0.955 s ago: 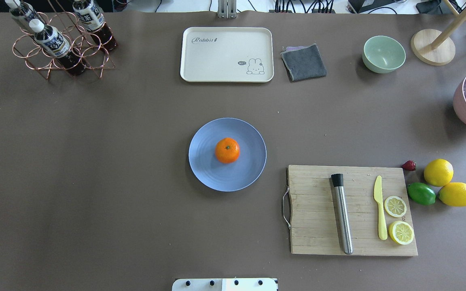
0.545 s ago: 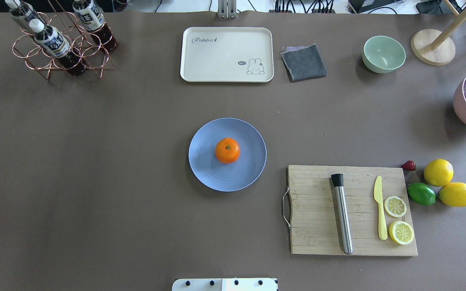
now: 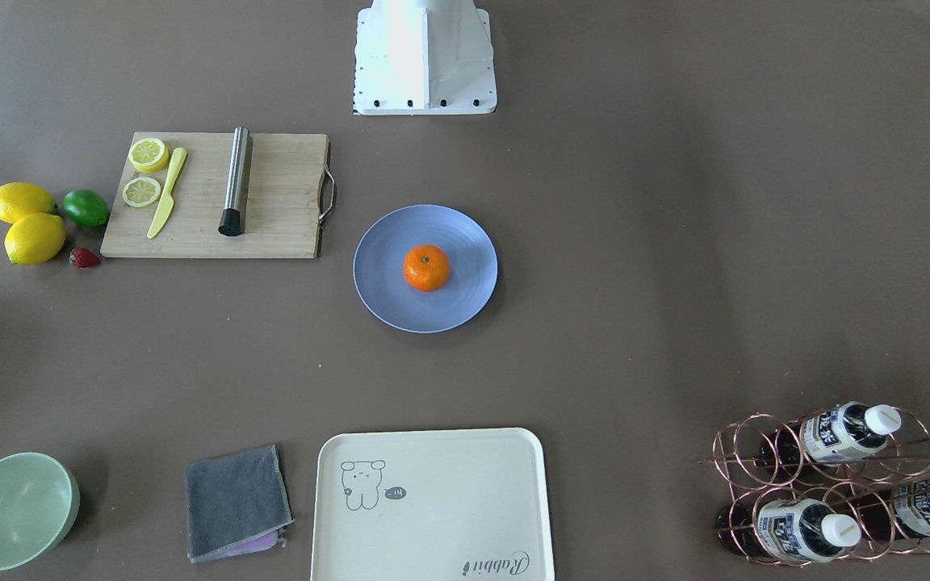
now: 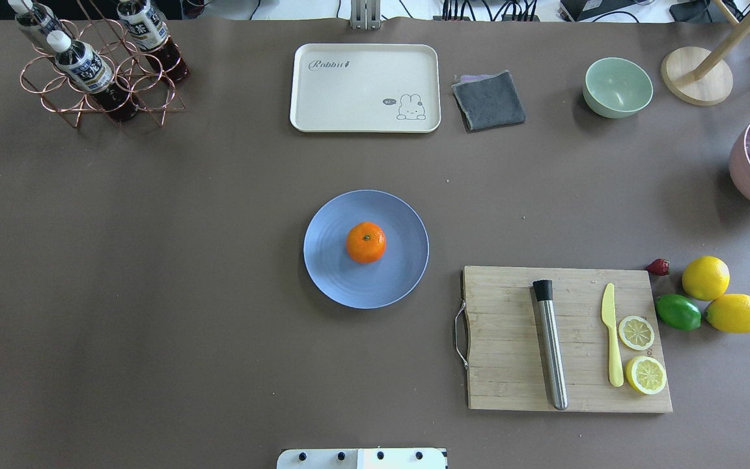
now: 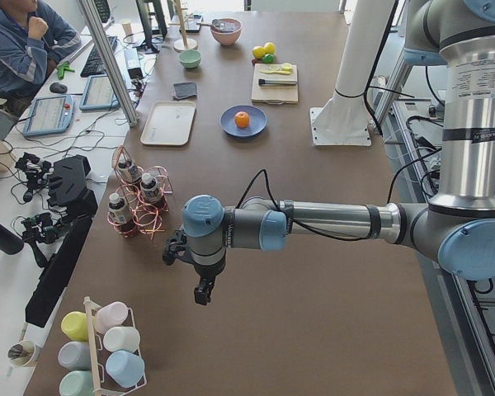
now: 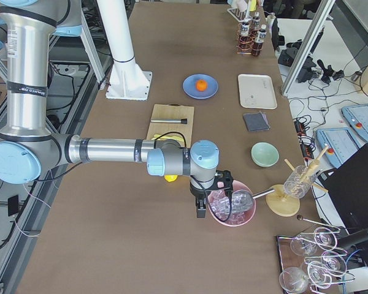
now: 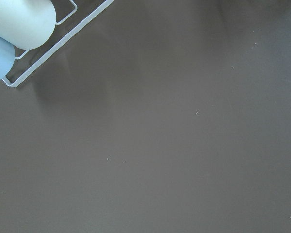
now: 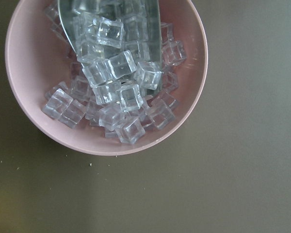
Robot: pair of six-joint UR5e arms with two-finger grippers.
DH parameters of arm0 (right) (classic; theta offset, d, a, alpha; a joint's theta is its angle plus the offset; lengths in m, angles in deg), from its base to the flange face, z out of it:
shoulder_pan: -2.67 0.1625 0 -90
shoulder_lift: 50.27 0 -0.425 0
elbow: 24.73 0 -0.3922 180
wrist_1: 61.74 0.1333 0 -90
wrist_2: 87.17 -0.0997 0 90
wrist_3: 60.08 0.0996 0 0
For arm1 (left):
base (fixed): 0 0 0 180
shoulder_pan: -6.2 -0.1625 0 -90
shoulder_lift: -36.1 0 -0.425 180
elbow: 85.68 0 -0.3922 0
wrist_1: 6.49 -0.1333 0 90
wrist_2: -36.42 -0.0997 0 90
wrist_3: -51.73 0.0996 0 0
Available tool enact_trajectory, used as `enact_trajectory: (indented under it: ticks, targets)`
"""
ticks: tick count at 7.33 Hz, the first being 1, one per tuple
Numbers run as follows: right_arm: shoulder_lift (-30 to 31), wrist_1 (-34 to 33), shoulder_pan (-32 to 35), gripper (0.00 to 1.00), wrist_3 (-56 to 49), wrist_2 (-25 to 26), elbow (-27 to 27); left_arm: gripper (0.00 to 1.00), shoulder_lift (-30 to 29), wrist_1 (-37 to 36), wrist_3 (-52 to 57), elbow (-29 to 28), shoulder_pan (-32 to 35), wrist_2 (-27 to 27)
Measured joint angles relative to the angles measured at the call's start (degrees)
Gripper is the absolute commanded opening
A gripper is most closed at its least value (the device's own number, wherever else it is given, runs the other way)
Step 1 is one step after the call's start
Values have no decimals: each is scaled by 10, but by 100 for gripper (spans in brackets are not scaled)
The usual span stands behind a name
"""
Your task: Pick orange to plate
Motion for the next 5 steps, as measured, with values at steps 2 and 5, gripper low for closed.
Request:
enact_trajectory:
  ticks: [2, 5]
  targets:
    - [0, 0, 0, 100, 0, 0, 0, 98, 0, 0, 0, 0, 0, 0]
    - [0, 0, -1, 100, -1, 0, -1, 98, 0, 0, 0, 0, 0, 1]
